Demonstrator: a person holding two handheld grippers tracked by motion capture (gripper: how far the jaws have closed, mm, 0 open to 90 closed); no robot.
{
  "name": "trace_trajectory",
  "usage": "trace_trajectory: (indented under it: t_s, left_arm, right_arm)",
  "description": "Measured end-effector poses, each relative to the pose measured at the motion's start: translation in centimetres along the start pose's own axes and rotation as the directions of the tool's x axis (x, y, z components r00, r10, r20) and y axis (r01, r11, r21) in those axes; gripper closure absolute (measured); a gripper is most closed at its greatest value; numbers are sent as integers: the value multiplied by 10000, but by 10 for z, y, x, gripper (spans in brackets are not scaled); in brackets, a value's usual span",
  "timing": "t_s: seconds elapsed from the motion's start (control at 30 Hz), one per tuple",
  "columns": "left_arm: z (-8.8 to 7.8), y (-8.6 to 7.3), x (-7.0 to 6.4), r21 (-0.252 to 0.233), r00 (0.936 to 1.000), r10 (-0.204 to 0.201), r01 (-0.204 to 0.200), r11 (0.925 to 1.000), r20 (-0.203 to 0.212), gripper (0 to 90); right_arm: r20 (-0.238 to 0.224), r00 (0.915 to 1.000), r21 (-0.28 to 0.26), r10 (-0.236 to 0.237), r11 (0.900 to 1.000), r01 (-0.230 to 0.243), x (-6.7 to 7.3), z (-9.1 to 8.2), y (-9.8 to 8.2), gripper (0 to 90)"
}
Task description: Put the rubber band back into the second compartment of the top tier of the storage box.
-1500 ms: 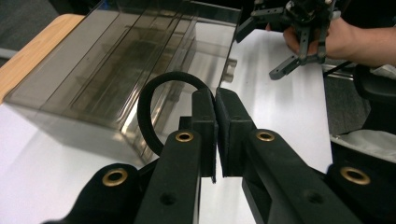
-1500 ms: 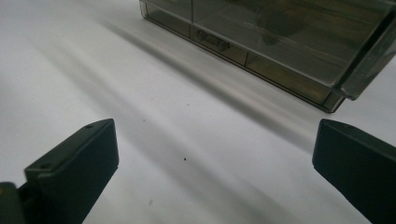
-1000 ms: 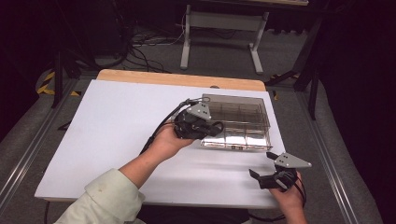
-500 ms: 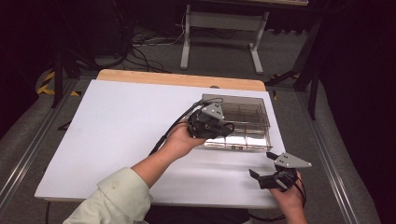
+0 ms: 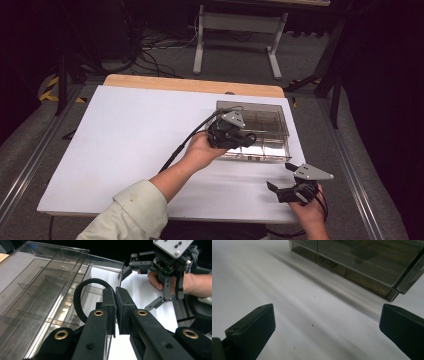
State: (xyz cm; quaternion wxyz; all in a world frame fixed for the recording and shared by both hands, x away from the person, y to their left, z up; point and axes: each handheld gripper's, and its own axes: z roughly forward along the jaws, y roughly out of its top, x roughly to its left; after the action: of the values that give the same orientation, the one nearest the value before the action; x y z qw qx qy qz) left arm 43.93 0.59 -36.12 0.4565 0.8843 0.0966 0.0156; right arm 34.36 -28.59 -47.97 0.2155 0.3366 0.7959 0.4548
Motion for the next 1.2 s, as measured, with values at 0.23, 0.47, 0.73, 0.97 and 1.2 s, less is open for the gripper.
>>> trace_trajectory:
  t_s: [0.23,0.47,0.73,0.97,1.2]
  left_arm:
    - [7,-1,1,-135,9999,-91,91,9999,50,868]
    - [12,-1,3,-158,9999,-153,154,9998,28,867]
    - [17,-1,4,-108,9998,-205,206,9997,63,866]
    - [22,-2,6,131,9997,-231,232,9996,-6,865]
    - [29,-4,5,365,9997,-226,229,9991,-78,865]
  right_arm:
    - [-12,10000,21,-9,10000,9,0,0,0,10]
    - [-5,10000,2,-3,10000,3,0,0,0,10]
    - [-12,10000,31,-15,10000,15,0,0,0,10]
    - [-21,10000,29,15,10000,-15,0,0,0,10]
    - [-29,10000,28,1,10000,-1,0,-1,0,10]
